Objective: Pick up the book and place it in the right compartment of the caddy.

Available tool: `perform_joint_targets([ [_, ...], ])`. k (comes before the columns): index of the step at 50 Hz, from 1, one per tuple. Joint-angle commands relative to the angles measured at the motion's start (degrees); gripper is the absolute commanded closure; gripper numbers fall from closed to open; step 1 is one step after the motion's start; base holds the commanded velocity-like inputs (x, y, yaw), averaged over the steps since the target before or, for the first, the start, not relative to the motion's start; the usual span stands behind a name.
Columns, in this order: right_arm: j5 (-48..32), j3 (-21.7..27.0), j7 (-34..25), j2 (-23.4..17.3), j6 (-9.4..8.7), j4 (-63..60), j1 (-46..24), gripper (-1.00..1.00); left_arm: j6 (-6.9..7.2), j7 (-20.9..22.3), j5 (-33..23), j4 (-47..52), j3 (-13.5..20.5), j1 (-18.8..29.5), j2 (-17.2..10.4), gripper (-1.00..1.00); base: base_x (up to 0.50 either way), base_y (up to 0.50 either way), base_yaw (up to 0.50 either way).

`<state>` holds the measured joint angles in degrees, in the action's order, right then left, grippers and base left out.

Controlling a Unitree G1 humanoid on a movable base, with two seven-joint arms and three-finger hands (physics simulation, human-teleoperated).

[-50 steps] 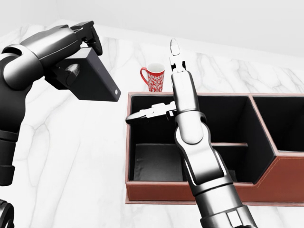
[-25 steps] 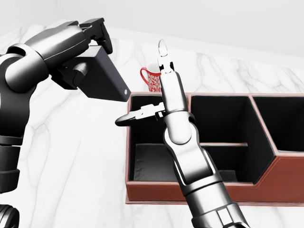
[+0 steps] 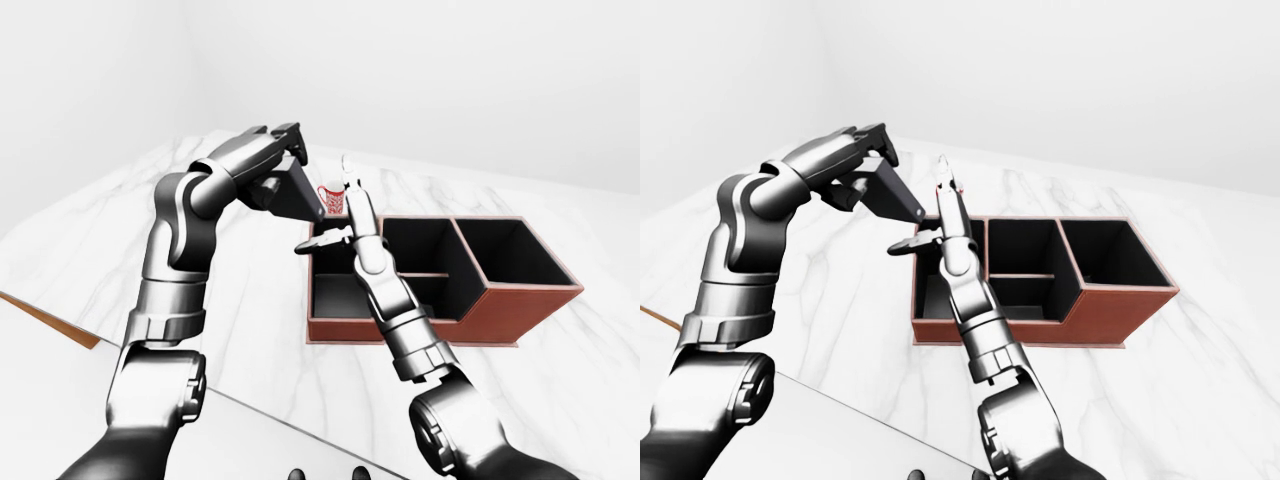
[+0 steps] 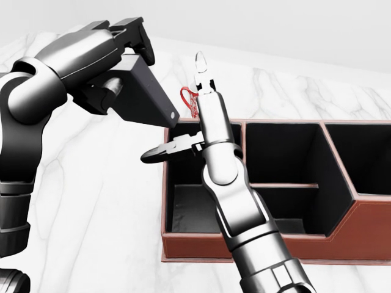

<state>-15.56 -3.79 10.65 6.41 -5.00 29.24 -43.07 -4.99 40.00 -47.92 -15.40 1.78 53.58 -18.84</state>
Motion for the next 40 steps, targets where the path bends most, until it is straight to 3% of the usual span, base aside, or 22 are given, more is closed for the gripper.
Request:
perform_joint_targets([
  [1, 0.0, 0.1, -0.2, 0.3, 0.00, -0.9, -1.8, -1.00, -0.01, 0.0, -1.7, 4.5, 1.3, -0.6, 0.6, 1.00, 0.00, 0.00, 0.00],
  [25, 1.3, 0.8, 1.9, 0.0, 0.00, 4.1, -6.3, -1.00, -0.01, 0.0, -0.4, 13.7, 0.9, -4.1, 2.6, 1.00, 0.00, 0.00, 0.00],
  [26, 1.7, 0.8, 1.7, 0.1, 0.00, 3.7, -6.1, -0.76, -0.01, 0.0, -0.2, 13.9, 0.9, -3.8, 2.6, 1.00, 0.00, 0.00, 0.00],
  [27, 1.8, 0.8, 1.7, 0.2, 0.00, 3.5, -6.0, -0.76, -0.01, 0.0, -0.2, 14.1, 0.9, -4.0, 2.7, 1.00, 0.00, 0.00, 0.00],
  [28, 1.8, 0.7, 1.8, 0.3, 0.00, 3.2, -5.8, 0.67, -0.01, 0.0, -0.2, 14.5, 0.8, -4.3, 2.8, 1.00, 0.00, 0.00, 0.00],
  [29, 1.9, 0.6, 1.7, 0.3, 0.00, 2.7, -5.5, 1.00, -0.01, 0.0, -0.1, 14.6, 0.9, -4.0, 2.7, 1.00, 0.00, 0.00, 0.00],
  [30, 1.7, 0.3, 2.8, 0.4, 3.95, 5.5, -4.0, 1.00, -0.01, 0.0, 0.2, 14.8, 0.9, -3.9, 2.8, 1.00, 0.00, 0.00, 0.00],
  [31, 1.6, 0.4, 3.1, 0.4, 5.03, 6.6, -4.0, 1.00, -0.01, 0.0, 0.3, 15.2, 0.9, -4.1, 2.9, 1.00, 0.00, 0.00, 0.00],
  [40, 1.5, 0.7, 3.7, 0.3, 5.98, 7.8, -4.4, 1.00, -0.01, 0.0, 0.3, 14.8, 0.8, -3.8, 2.9, 1.00, 0.00, 0.00, 0.00],
])
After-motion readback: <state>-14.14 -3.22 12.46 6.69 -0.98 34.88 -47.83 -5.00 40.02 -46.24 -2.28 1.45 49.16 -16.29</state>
